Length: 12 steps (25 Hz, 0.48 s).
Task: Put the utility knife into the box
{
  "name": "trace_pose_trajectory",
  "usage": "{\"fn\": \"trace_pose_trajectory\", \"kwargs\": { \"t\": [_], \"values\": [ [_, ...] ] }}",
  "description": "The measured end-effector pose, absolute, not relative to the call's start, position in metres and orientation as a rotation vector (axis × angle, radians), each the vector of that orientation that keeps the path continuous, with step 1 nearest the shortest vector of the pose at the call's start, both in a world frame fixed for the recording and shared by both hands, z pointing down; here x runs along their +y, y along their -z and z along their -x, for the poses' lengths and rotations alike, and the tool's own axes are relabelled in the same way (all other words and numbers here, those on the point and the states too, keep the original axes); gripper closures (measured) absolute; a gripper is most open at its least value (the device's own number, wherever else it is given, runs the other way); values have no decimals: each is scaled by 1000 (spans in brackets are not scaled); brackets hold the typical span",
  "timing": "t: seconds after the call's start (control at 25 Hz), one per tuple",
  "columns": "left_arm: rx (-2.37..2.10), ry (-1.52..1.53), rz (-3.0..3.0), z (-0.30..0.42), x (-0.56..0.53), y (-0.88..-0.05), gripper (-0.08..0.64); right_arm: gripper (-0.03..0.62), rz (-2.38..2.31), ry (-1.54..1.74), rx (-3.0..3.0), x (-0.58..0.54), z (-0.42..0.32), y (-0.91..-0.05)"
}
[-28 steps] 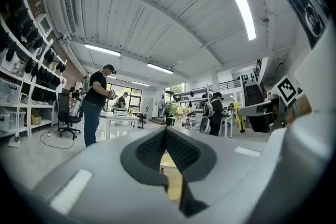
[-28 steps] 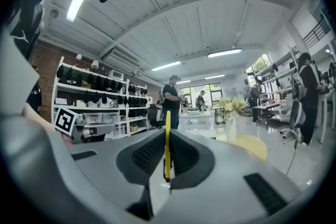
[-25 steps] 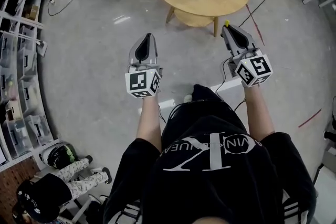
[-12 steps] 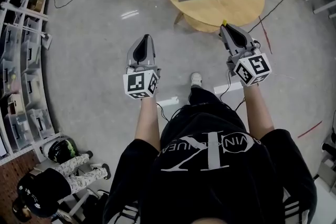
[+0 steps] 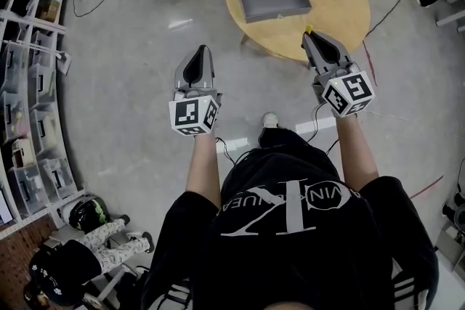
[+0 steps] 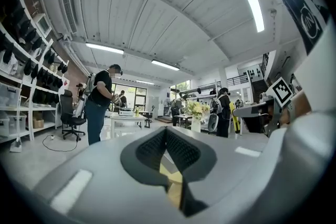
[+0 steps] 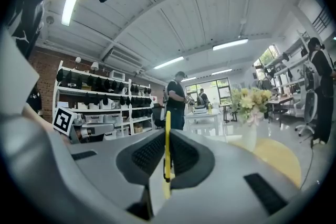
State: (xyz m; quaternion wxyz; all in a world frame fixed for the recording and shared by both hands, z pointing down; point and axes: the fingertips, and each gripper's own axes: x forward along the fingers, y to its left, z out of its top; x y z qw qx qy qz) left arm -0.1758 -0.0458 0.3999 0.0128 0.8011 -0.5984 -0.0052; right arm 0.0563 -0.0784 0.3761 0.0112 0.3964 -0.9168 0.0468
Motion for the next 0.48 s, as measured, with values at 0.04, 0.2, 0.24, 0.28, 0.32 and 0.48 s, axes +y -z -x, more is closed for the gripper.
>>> {"fn": "trace_pose_trajectory", "kwargs": {
  "t": [0.04,0.2,0.24,0.28,0.32,0.48],
  "values": [
    [-1863,12,-2496,174,-52,-400,549,560,-1237,-149,-2859,-85,-58,-377],
    [-1871,-12,-2491,170,-71,-401,549,560,-1232,-171,-2858,-106,-64,-382],
    [-1877,-13,-2487,172,-75,-400,549,560,-1228,-176,-2859,-111,-64,-382],
    [-1883,-14,-2482,174,-79,-398,549,560,-1222,-179,-2861,-115,-63,-381],
    [-1890,-16,-2477,176,-82,-397,549,560,-1216,-180,-2863,-119,-61,-381],
    [-1911,-14,-2461,180,-97,-403,549,560,-1188,-183,-2877,-135,-56,-388]
  ]
}}
